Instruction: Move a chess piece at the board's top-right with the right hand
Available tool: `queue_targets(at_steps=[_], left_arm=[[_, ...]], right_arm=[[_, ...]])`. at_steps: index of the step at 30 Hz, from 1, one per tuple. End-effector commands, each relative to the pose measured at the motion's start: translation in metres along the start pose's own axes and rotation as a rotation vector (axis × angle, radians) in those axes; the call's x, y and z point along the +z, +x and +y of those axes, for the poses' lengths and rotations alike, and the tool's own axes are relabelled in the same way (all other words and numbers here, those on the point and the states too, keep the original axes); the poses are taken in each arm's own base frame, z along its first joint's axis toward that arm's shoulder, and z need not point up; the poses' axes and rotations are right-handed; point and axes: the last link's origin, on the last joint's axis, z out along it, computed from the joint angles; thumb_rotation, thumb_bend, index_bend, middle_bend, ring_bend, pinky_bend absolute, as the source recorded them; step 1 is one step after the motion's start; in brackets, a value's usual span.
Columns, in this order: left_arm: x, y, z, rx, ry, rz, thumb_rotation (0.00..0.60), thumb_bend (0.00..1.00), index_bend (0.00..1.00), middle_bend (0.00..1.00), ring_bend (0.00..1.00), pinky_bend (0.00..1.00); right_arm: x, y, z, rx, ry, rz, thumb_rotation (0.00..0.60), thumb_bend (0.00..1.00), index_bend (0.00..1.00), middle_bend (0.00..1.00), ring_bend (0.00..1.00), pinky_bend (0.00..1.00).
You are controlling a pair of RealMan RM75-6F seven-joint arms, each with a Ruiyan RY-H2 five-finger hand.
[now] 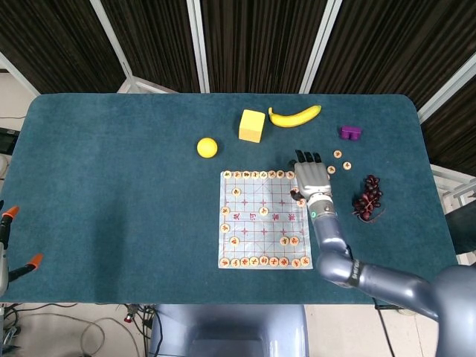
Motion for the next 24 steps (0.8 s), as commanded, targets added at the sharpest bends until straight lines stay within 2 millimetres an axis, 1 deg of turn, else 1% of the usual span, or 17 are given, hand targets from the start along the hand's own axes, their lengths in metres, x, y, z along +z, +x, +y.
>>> queue_targets(at_steps=[1, 3, 5, 9, 12, 16, 18, 19, 21, 24], left_arm=[[0.000, 0.000, 0.000, 0.001, 0.001, -0.005, 0.600, 0.03, 0.14, 0.01, 0.00, 0.06], [-0.001, 0.000, 0.001, -0.001, 0.000, -0.004, 0.600, 0.03, 0.14, 0.01, 0.00, 0.06], [-0.001, 0.001, 0.001, -0.003, 0.001, 0.001, 0.600, 0.03, 0.14, 0.01, 0.00, 0.06], [-0.001, 0.002, 0.002, -0.008, -0.007, 0.015, 0.600, 0.03, 0.14, 0.01, 0.00, 0.06], [-0.001, 0.001, 0.001, -0.004, -0.001, 0.015, 0.600, 0.03, 0.14, 0.01, 0.00, 0.06], [0.000, 0.004, -0.001, -0.005, 0.016, 0.023, 0.600, 0.03, 0.14, 0.01, 0.00, 0.06], [0.001, 0.006, -0.004, -0.014, 0.027, 0.036, 0.600, 0.03, 0.14, 0.01, 0.00, 0.06], [0.001, 0.007, -0.005, -0.016, 0.033, 0.040, 0.600, 0.03, 0.14, 0.01, 0.00, 0.06], [0.002, 0.007, -0.010, -0.013, 0.051, 0.036, 0.600, 0.03, 0.14, 0.01, 0.00, 0.06], [0.004, 0.006, -0.013, -0.008, 0.074, 0.015, 0.600, 0.03, 0.14, 0.01, 0.00, 0.06]], right_arm=[[-0.048, 0.030, 0.033, 0.041, 0.035, 0.146, 0.600, 0.37, 0.23, 0.03, 0.02, 0.04], [-0.079, 0.029, 0.053, 0.023, 0.051, 0.188, 0.600, 0.37, 0.22, 0.03, 0.02, 0.04], [-0.110, 0.022, 0.071, 0.011, 0.066, 0.222, 0.600, 0.37, 0.21, 0.03, 0.02, 0.04], [-0.169, -0.003, 0.100, 0.021, 0.119, 0.301, 0.600, 0.37, 0.21, 0.03, 0.02, 0.04], [-0.201, -0.022, 0.117, 0.011, 0.138, 0.343, 0.600, 0.37, 0.21, 0.03, 0.02, 0.04], [-0.229, -0.043, 0.135, -0.007, 0.128, 0.379, 0.600, 0.37, 0.21, 0.03, 0.02, 0.04], [-0.238, -0.055, 0.144, -0.020, 0.108, 0.368, 0.600, 0.37, 0.21, 0.03, 0.02, 0.04], [-0.241, -0.061, 0.149, -0.031, 0.097, 0.354, 0.600, 0.37, 0.21, 0.03, 0.02, 0.04], [-0.243, -0.066, 0.158, -0.038, 0.076, 0.354, 0.600, 0.37, 0.21, 0.03, 0.02, 0.04], [-0.243, -0.063, 0.166, -0.038, 0.044, 0.380, 0.600, 0.37, 0.21, 0.03, 0.01, 0.04]])
